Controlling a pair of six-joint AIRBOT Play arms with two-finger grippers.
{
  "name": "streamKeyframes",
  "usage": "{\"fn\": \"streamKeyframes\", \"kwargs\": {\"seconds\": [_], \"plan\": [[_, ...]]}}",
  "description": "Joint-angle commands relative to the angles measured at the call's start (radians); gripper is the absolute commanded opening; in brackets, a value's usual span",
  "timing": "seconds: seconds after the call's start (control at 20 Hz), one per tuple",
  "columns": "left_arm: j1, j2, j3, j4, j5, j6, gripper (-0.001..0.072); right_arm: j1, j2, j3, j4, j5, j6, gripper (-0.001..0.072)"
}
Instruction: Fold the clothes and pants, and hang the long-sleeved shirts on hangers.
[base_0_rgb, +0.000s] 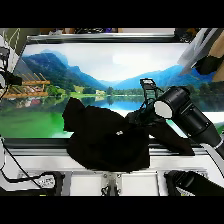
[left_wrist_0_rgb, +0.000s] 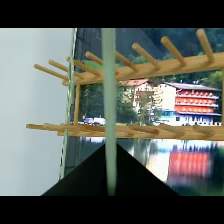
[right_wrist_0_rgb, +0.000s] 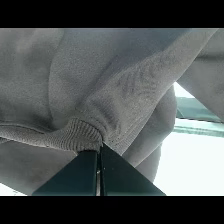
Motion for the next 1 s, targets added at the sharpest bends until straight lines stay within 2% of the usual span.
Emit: {"fn": "streamKeyframes", "kwargs": {"seconds": [0.0, 0.1, 0.15, 0.2, 0.3, 0.5, 0.6, 0.7, 0.95], "plan": [[-0.074, 0.085, 0.001, -0.032, -0.078, 0.001, 0.0015, 0.001, 0.0, 0.0, 0.0, 0.0, 0.0, 0.002], [-0.126, 0.138, 0.001, -0.135, -0.16, 0.006, 0.0015, 0.001, 0.0, 0.0, 0.0, 0.0, 0.0, 0.002], [-0.149, 0.161, 0.001, -0.201, -0.2, 0.031, 0.0015, 0.001, 0.0, 0.0, 0.0, 0.0, 0.0, 0.002], [-0.171, 0.182, 0.001, -0.291, -0.244, 0.098, 0.0015, 0.001, 0.0, 0.0, 0.0, 0.0, 0.0, 0.002], [-0.201, 0.221, 0.001, -0.486, -0.362, 0.32, 0.0015, 0.001, 0.0, 0.0, 0.0, 0.0, 0.0, 0.002], [-0.204, 0.273, 0.001, -0.874, -0.718, 0.768, 0.0014, 0.001, 0.0, 0.0, 0.0, 0.0, 0.0, 0.002], [-0.178, 0.277, 0.001, -1.053, -0.916, 0.914, 0.0014, 0.001, 0.0, 0.0, 0.0, 0.0, 0.0, 0.002], [-0.15, 0.277, 0.001, -1.102, -1.016, 0.927, 0.0015, 0.001, 0.0, 0.0, 0.0, 0.0, 0.0, 0.002], [-0.107, 0.277, 0.001, -1.097, -1.015, 0.949, 0.0015, 0.001, 0.0, 0.0, 0.0, 0.0, 0.0, 0.0019]]}}
